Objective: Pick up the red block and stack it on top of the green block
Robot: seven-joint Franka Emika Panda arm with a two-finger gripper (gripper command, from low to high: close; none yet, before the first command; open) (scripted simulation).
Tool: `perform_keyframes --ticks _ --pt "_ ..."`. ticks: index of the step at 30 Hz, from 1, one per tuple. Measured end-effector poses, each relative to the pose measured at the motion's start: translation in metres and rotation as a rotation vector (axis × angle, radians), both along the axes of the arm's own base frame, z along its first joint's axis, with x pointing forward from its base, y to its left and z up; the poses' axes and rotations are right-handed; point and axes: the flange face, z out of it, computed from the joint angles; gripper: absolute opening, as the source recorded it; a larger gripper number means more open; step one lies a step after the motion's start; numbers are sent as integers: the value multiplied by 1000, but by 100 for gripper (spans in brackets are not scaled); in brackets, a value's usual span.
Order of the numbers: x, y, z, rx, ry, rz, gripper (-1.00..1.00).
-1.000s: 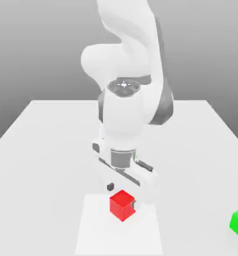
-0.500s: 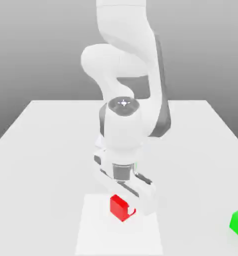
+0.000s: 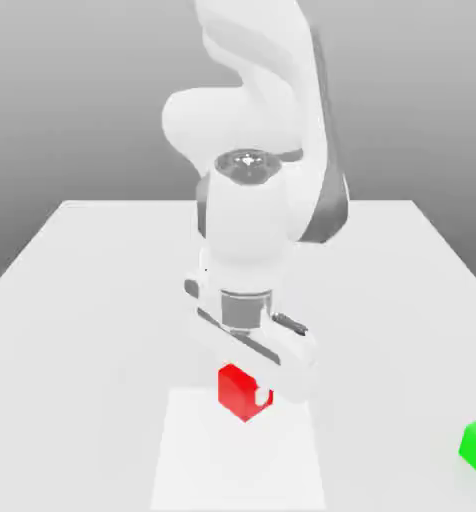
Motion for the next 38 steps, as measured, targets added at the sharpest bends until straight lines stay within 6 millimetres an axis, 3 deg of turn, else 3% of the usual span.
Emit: perform_keyframes --ticks 7,10,14,19,27,29,32,33,38 --pt "-9 1 8 1 16 -13 -100" --pt "9 23 18 -18 1 -74 -100" --pt "34 68 33 -36 -24 -167 -100" --pt "51 147 44 -36 -42 -259 -100" --pt "48 271 46 -2 -7 -448 -100" --pt "41 300 40 7 11 -482 -100" --pt "38 311 3 11 17 -493 -100" --pt "38 311 -12 11 18 -495 100" --pt "38 311 -12 11 18 -495 100"
